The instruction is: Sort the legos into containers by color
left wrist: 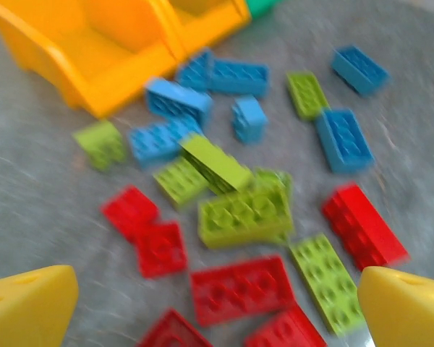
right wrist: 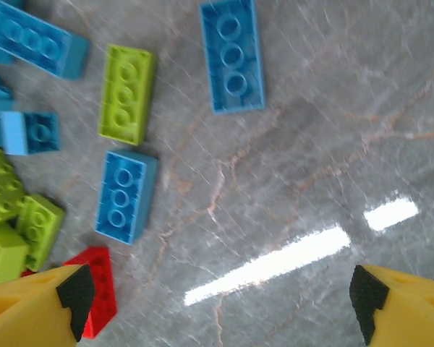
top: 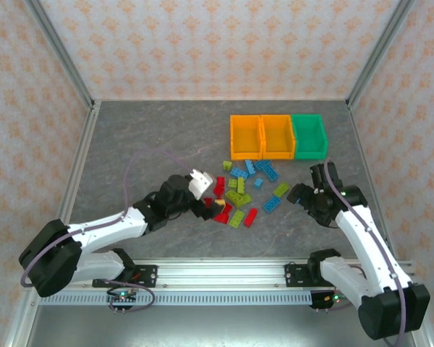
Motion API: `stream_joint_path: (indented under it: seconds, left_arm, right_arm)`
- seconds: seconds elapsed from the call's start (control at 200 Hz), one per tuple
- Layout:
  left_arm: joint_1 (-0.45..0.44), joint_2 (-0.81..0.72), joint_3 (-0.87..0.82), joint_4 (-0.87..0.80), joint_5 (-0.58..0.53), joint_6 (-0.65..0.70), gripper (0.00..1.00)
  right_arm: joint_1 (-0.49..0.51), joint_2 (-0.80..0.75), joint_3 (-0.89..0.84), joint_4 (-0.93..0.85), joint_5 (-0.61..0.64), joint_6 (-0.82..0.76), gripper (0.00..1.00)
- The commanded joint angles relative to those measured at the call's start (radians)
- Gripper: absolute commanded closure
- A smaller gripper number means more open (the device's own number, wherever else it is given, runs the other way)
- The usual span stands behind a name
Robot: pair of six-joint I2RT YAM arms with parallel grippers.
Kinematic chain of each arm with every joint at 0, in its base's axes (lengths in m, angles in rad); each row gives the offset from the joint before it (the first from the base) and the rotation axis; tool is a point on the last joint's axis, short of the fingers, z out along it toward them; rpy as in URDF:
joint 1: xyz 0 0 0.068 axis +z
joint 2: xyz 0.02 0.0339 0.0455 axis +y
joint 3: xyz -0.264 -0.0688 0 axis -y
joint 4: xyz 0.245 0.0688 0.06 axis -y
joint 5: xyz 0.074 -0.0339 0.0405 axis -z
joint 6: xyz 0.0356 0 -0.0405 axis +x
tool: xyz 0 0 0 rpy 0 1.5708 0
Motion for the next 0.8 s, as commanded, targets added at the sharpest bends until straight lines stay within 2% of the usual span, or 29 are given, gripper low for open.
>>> stream_joint_path:
  seconds: [0.0, 0.18, 0.39, 0.51, 0.611, 0.721, 0.796]
  left_arm:
    - [-0.035, -0.014, -0.004, 0.099, 0.027, 0.040, 0.00]
    - [-0.052, 0.023, -0.020, 0.151, -0.014, 0.025, 0.00]
    - [-0.063, 0.002, -0.017, 0.138, -0.006, 0.017, 0.00]
    - [-0.072, -0.009, -0.009, 0.111, -0.023, 0.029, 0.00]
    - [-0.073, -0.020, -0.012, 0.105, -0.047, 0.035, 0.00]
    - [-0.072, -0.019, -0.009, 0.100, -0.055, 0.035, 0.00]
    - [-0.074, -0.021, -0.009, 0.098, -0.061, 0.031, 0.00]
  right_arm:
    - [0.014, 0.056, -0.012, -0.016, 0.079, 0.059, 0.06]
    - [0.001, 0.255, 0.004, 0.240, 0.171, 0.104, 0.04]
    - [-0.069, 0.545, 0.051, 0.410, 0.144, 0.034, 0.13]
    - [-0.083, 0.630, 0.078, 0.416, 0.137, 0.014, 0.30]
    - [-0.083, 0.611, 0.054, 0.433, 0.139, 0.024, 0.49]
    - [-0.086, 0.560, 0.022, 0.429, 0.151, 0.035, 0.74]
    - [-0.086, 0.466, 0.026, 0.386, 0.155, 0.052, 0.77]
